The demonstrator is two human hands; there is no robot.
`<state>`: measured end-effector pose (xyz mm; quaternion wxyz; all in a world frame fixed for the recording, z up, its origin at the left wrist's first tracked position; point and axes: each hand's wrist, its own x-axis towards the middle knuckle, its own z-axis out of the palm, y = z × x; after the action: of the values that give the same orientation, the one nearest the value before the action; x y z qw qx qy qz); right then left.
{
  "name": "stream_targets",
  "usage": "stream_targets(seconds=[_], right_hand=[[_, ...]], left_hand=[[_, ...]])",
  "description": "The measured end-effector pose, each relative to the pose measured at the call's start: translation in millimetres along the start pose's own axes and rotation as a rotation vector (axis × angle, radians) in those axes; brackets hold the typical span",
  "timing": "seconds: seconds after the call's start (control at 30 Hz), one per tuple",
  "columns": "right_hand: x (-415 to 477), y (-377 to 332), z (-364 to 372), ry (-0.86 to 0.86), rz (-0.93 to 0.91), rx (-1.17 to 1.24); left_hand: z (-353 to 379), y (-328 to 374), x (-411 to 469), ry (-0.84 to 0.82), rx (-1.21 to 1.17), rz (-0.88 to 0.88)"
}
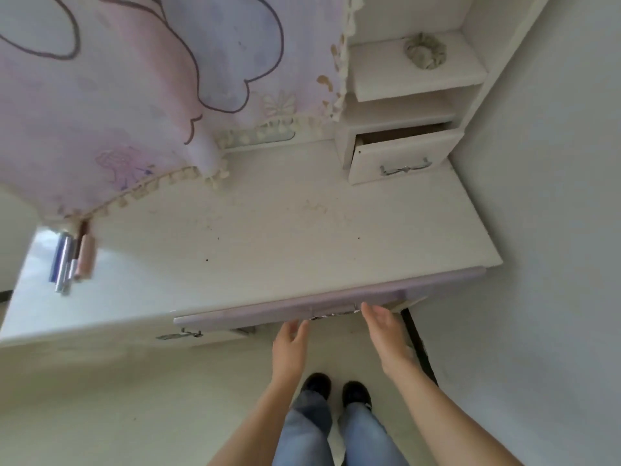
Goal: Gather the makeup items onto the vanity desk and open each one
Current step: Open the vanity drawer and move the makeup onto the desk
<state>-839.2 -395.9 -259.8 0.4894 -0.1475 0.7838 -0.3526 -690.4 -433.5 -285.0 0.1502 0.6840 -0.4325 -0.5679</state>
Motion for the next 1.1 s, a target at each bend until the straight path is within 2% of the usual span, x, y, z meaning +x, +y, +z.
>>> stream_targets(seconds=[0.2,0.37,0.83,1.1], right_hand=[[40.4,-5.1,5.1,-0.101,0.157,0.153],[58.3,0.5,5.2,-0.134,0.225,0.179],[85.2,26.1,8.0,-0.261,0.249,0.360],[83.8,33.9,15.0,-0.209,0.177,0.279]], left_hand=[[24.0,6.7,13.2,0.033,-0.339,-0.266],[36.8,8.4,30.0,0.043,-0.491,-0.359],[55.0,-8.8,49.1,0.028,-0.641,-0.328],[50.9,-10.7,48.8,-0.021,-0.597,-0.338]])
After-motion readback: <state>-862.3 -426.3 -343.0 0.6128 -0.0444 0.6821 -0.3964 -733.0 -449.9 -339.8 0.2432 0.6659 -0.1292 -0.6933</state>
